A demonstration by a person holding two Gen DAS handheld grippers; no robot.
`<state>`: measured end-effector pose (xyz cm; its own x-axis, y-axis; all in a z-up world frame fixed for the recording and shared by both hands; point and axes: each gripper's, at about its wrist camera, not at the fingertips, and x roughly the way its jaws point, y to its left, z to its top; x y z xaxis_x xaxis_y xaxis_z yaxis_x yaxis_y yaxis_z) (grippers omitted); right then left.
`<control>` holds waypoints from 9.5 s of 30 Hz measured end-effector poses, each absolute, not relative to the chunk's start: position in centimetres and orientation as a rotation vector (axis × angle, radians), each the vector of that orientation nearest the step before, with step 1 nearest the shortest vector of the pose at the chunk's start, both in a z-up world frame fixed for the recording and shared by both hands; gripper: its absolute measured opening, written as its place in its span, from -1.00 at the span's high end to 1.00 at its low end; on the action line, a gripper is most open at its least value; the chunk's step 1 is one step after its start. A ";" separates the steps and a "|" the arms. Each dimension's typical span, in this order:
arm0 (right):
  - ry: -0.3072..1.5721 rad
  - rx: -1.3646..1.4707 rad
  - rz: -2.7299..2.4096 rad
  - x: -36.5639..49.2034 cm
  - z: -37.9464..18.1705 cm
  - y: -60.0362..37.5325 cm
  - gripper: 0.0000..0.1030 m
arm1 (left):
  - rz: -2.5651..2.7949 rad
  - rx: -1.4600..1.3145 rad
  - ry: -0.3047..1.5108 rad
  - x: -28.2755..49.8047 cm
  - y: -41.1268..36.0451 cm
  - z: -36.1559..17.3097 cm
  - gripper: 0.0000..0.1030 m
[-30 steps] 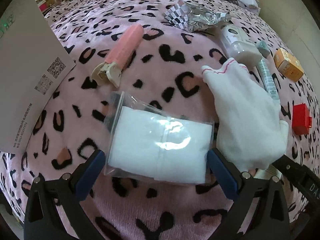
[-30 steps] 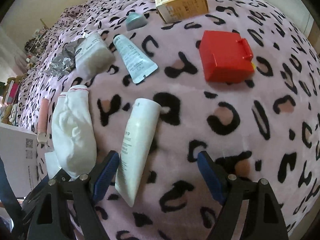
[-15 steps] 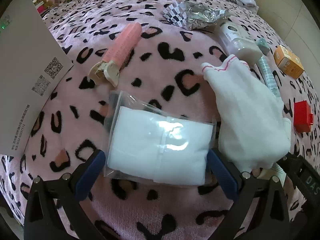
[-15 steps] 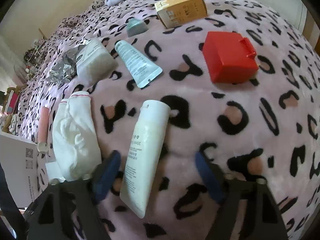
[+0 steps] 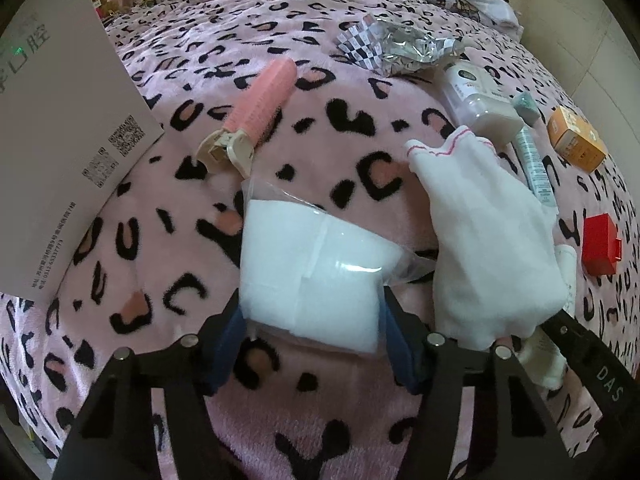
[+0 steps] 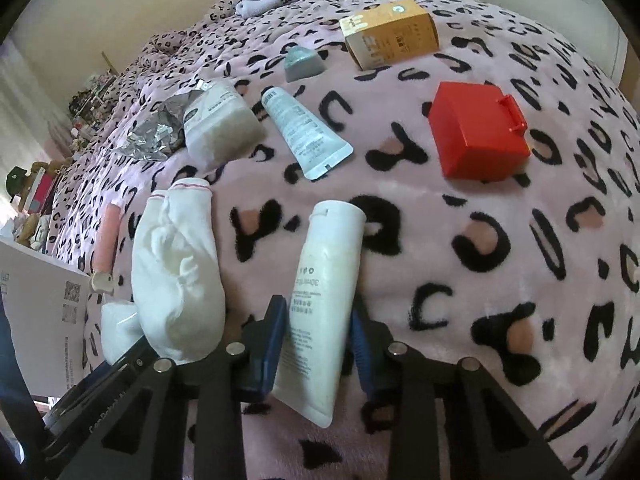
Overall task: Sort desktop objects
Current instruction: 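Carry the cotton pads and lotion tube with both tools toward the white cardboard box, then open the right tool to drop the lotion tube into the box while the left tool holds the pads, then open the left tool to drop the cotton pads into the box, then move both tools back over the remaining items on the bed, then grasp the white glove with the left tool while the right tool grasps the red case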
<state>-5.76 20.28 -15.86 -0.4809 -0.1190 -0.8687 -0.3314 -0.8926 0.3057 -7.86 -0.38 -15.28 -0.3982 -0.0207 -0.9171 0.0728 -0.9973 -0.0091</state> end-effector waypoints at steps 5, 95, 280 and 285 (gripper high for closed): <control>0.605 -1.524 2.528 -5.2 -15.0 19.8 0.52 | -2.584 1.671 0.062 -7.2 -0.8 -14.5 -0.20; -0.022 -1.525 3.196 -6.2 9.7 -10.1 0.52 | -2.467 1.305 0.296 -0.5 -24.6 9.2 -0.23; 0.703 -1.398 2.513 -9.1 -12.9 33.2 -0.02 | -2.649 1.794 -0.025 -12.9 9.2 -13.0 -0.99; 0.658 -1.429 2.494 -10.3 -13.8 33.1 -0.32 | -2.637 1.818 -0.033 -13.5 9.7 -14.2 -1.00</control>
<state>-10.30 33.14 -13.83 -0.5160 -0.0517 -0.8550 -0.3766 -0.8828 0.2807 -13.53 9.74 -14.20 -0.3542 0.0388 -0.9344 -0.0622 -0.9979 -0.0179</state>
